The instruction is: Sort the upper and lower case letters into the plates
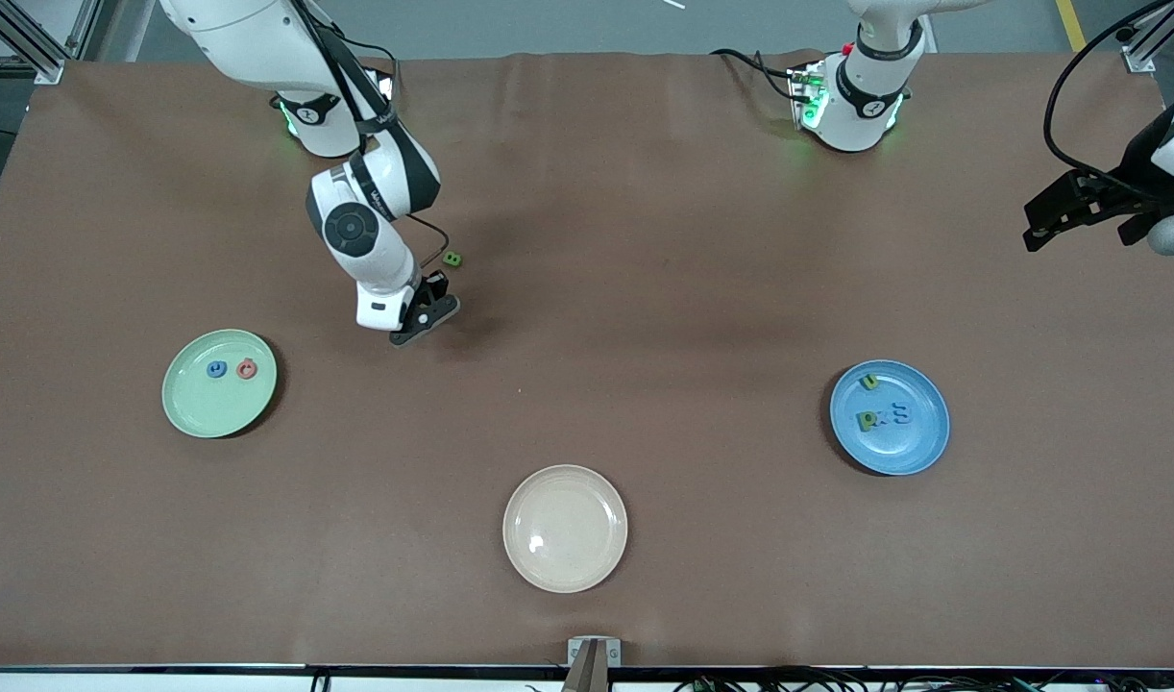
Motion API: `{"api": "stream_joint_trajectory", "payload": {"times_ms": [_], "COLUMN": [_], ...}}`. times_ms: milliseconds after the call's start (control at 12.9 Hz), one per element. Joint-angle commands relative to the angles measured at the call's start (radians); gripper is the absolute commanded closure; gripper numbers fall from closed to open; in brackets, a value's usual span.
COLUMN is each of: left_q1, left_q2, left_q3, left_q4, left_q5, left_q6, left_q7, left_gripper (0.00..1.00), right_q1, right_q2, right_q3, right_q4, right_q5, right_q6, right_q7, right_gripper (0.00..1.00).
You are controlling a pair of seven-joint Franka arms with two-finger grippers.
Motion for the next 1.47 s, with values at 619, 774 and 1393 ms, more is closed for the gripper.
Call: {"api": "stream_joint_trajectory", "payload": {"times_ms": [619, 774, 1393], "left_q1": [0.006, 0.006, 0.006], "left_q2": [0.002, 0.004, 0.006], "left_q3": [0.005, 0.005, 0.005], "left_q4": [-0.008, -0.008, -0.006], "left_q5": [-0.006, -0.005, -0.005], "left_q6": [0.017, 0.017, 0.021], "left_q7": [0.024, 0.024, 0.024], "left_gripper": [0.0, 0.0, 0.0], "right_q1": [-0.553, -0.608, -0.665], "right_q2": [-0.078, 0.019, 0.3], "right_q3": [-0.004, -0.004, -0.004], "right_q4": [0.227, 0.319, 0.537], "right_q5": [-0.01, -0.012, -0.018], "right_q6": [-0.32, -0.32, -0.264], "right_q7": [-0.524, -0.581, -0.719], "right_gripper": [0.94, 0.94, 0.94]}}
